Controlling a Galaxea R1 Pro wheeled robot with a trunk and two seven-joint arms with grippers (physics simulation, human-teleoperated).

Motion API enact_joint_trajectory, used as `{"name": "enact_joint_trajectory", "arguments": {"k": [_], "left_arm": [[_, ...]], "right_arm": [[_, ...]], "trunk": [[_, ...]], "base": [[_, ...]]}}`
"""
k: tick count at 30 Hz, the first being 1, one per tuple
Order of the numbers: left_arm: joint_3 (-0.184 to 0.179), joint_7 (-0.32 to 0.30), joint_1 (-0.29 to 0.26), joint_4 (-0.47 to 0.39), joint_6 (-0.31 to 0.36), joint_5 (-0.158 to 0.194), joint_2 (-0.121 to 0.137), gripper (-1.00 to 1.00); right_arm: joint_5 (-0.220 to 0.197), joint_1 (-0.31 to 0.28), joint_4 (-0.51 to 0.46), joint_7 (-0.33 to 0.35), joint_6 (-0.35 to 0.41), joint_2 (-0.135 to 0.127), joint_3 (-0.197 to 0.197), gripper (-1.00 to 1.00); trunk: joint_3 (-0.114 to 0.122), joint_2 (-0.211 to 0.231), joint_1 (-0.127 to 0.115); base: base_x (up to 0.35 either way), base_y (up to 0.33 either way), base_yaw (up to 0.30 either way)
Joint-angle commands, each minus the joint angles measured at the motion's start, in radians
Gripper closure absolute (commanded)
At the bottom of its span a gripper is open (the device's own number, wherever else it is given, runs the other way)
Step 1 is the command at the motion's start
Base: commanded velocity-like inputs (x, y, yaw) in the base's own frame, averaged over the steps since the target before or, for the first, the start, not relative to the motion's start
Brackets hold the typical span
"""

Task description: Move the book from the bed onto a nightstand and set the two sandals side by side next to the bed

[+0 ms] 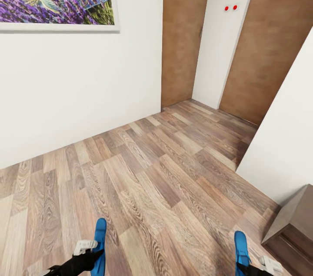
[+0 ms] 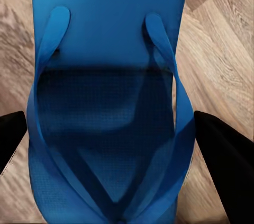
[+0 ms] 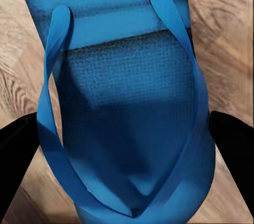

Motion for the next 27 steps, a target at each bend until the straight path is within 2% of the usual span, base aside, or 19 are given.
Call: {"name": "enact_joint_trajectory", "arguments": {"k": [1, 3, 4, 9, 12, 16, 18, 20, 22, 26, 27], "left_arm": [[0.006, -0.006, -0.001, 0.01, -0.025, -0.026, 0.0, 1.0], [0.005, -0.007, -0.001, 0.013, -0.032, -0.031, 0.001, 1.0], [0.004, -0.008, -0.001, 0.014, -0.035, -0.033, 0.001, 1.0], [0.003, -0.009, -0.001, 0.018, -0.04, -0.036, -0.001, 1.0], [0.002, -0.009, -0.001, 0.018, -0.04, -0.036, -0.002, 1.0], [0.002, -0.009, -0.001, 0.018, -0.042, -0.036, -0.002, 1.0], [0.002, -0.009, -0.001, 0.019, -0.042, -0.036, -0.003, 1.0], [0.002, -0.009, -0.001, 0.03, -0.042, -0.037, -0.003, 1.0], [0.002, -0.009, -0.001, 0.036, -0.042, -0.038, -0.003, 1.0], [0.001, -0.009, -0.001, 0.04, -0.042, -0.038, -0.003, 1.0], [0.001, -0.009, -0.001, 0.041, -0.042, -0.038, -0.003, 1.0]], "right_arm": [[-0.007, -0.001, -0.004, -0.003, -0.005, 0.0, -0.005, 1.0], [-0.008, -0.001, -0.006, 0.01, -0.015, -0.001, -0.005, 1.0], [-0.01, -0.001, -0.007, 0.041, -0.019, -0.001, -0.005, 1.0], [-0.013, -0.001, -0.004, 0.395, -0.02, -0.002, -0.008, 1.0], [-0.01, -0.001, -0.002, 0.465, -0.02, -0.002, -0.01, 1.0], [-0.007, -0.001, 0.0, 0.457, -0.021, -0.001, -0.012, 1.0], [-0.006, -0.001, 0.0, 0.417, -0.022, -0.001, -0.011, 1.0], [-0.005, -0.001, 0.0, 0.308, -0.025, -0.001, -0.009, 1.0], [-0.003, -0.001, 0.0, 0.244, -0.026, 0.0, -0.007, 1.0], [-0.002, -0.001, 0.002, 0.207, -0.026, 0.005, -0.004, 1.0], [-0.002, -0.001, 0.002, 0.202, -0.027, 0.022, -0.003, 1.0]], "trunk": [[-0.001, 0.0, 0.0], [-0.001, 0.0, 0.0], [-0.001, 0.0, 0.0], [-0.001, 0.0, 0.0], [-0.001, 0.0, 0.0], [-0.001, 0.0, 0.0], [-0.001, 0.0, 0.0], [-0.001, 0.0, 0.0], [-0.001, 0.0, 0.0], [-0.001, 0.0, 0.0], [-0.001, 0.0, 0.0]], "base": [[0.0, 0.0, 0.0], [0.0, 0.0, 0.0], [0.0, 0.0, 0.0], [0.0, 0.0, 0.0], [0.0, 0.0, 0.0], [0.0, 0.0, 0.0], [0.0, 0.0, 0.0], [0.0, 0.0, 0.0], [0.0, 0.0, 0.0], [0.0, 0.0, 0.0], [0.0, 0.0, 0.0]]}}
